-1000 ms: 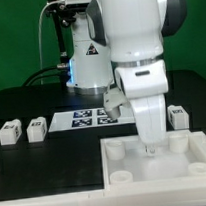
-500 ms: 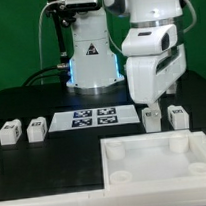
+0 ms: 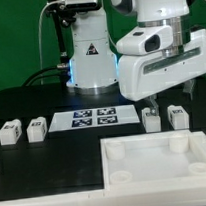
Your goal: Assemble one leg
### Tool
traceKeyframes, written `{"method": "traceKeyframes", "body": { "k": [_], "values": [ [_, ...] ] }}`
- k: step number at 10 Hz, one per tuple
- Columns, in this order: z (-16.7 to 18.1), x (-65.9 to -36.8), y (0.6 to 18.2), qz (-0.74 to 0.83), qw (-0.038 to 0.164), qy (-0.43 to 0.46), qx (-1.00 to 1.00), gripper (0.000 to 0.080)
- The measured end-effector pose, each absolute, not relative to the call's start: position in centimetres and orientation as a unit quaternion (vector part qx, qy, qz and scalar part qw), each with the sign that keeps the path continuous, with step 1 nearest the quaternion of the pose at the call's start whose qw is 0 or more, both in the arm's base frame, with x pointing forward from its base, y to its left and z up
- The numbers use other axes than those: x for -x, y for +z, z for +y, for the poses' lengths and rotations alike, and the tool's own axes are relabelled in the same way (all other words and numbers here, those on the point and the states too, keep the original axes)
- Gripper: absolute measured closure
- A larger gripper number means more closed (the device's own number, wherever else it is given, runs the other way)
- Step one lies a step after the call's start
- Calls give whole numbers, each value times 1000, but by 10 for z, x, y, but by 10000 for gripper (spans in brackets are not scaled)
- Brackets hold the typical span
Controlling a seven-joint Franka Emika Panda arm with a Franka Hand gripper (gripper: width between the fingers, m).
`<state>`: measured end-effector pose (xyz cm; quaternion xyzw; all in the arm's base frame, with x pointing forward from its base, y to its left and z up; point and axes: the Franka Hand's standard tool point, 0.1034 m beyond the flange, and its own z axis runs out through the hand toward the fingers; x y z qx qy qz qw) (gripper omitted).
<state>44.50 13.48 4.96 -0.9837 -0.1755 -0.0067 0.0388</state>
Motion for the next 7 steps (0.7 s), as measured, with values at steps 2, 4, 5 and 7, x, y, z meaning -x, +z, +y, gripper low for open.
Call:
{"method": "traceKeyframes", "body": {
  "k": [2, 4, 5, 7],
  "values": [
    [154, -438, 48, -30, 48, 4, 998, 150],
    [156, -438, 47, -21, 50, 0, 999, 150],
    [156, -436, 46, -23, 48, 14, 998, 150],
    [152, -425, 46, -31, 38, 91, 995, 150]
  ]
}}
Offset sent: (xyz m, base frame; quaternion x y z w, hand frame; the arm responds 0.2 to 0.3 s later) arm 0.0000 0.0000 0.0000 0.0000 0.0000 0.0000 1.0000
